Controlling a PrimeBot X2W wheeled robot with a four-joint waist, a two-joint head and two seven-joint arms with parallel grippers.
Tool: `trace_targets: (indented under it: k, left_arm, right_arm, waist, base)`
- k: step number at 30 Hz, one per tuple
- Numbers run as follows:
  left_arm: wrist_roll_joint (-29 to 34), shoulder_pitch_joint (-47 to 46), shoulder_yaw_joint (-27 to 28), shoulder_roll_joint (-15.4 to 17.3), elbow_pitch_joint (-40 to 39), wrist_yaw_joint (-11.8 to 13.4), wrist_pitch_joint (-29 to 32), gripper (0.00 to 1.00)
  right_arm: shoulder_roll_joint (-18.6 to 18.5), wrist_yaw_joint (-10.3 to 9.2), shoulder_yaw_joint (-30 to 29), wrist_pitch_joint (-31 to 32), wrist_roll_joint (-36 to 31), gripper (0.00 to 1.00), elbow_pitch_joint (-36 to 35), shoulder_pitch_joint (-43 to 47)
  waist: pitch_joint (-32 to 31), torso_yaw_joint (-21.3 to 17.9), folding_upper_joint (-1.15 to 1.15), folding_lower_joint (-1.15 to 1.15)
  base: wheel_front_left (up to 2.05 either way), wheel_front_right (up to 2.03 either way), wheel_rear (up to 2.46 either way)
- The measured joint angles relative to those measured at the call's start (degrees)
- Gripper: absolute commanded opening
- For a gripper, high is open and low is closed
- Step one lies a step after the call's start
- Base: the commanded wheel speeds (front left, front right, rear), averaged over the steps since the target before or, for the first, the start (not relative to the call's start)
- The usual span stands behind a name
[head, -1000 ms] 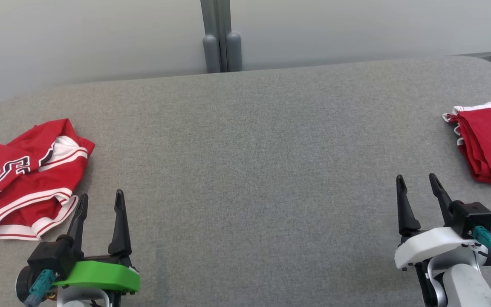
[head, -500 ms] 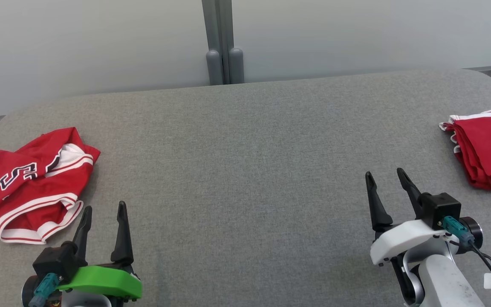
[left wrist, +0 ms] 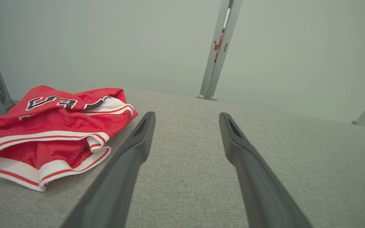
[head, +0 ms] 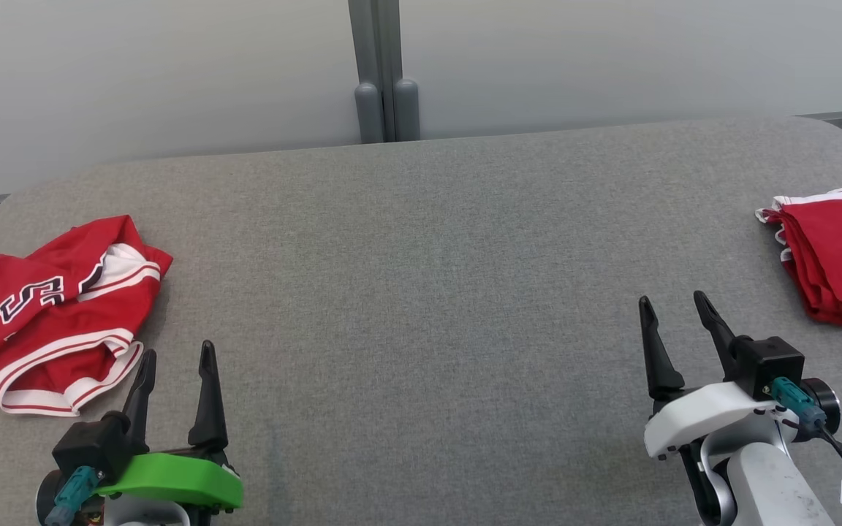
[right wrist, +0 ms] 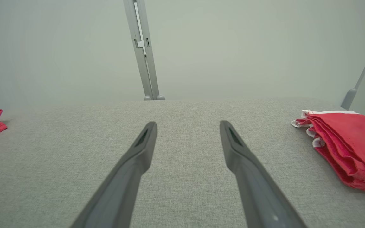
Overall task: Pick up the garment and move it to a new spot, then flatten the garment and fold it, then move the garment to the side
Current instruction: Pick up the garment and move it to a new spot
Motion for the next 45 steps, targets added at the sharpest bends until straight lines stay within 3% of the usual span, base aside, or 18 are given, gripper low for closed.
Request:
trace_targets:
  k: [13, 36, 45]
  left_arm:
    - [-0.5, 0.0, -0.5, 0.0, -0.3, 0.3, 0.0, 1.0]
    - [0.0, 1.7, 2.4, -0.1, -0.5, 0.9, 0.0, 1.0]
    - [0.0, 2.2, 3.8, -0.1, -0.9, 0.9, 0.0, 1.0]
  right_arm:
    - [0.1, 0.0, 0.7, 0.0, -0.2, 1.0, -0.8, 0.4]
    - [0.2, 0.0, 3.0, 0.0, -0.4, 1.0, -2.6, 1.5]
    - [0.2, 0.0, 2.8, 0.0, -0.3, 1.0, -2.8, 1.6]
  waist:
    - [-0.2, 3.4, 0.0, 0.0]
    - [-1.2, 24.6, 0.0, 0.0]
    - [-1.0, 28.2, 0.0, 0.0]
  base:
    - [0.0, 0.0, 0.0]
    - [0.0, 0.0, 0.0]
    - [0.0, 0.0, 0.0]
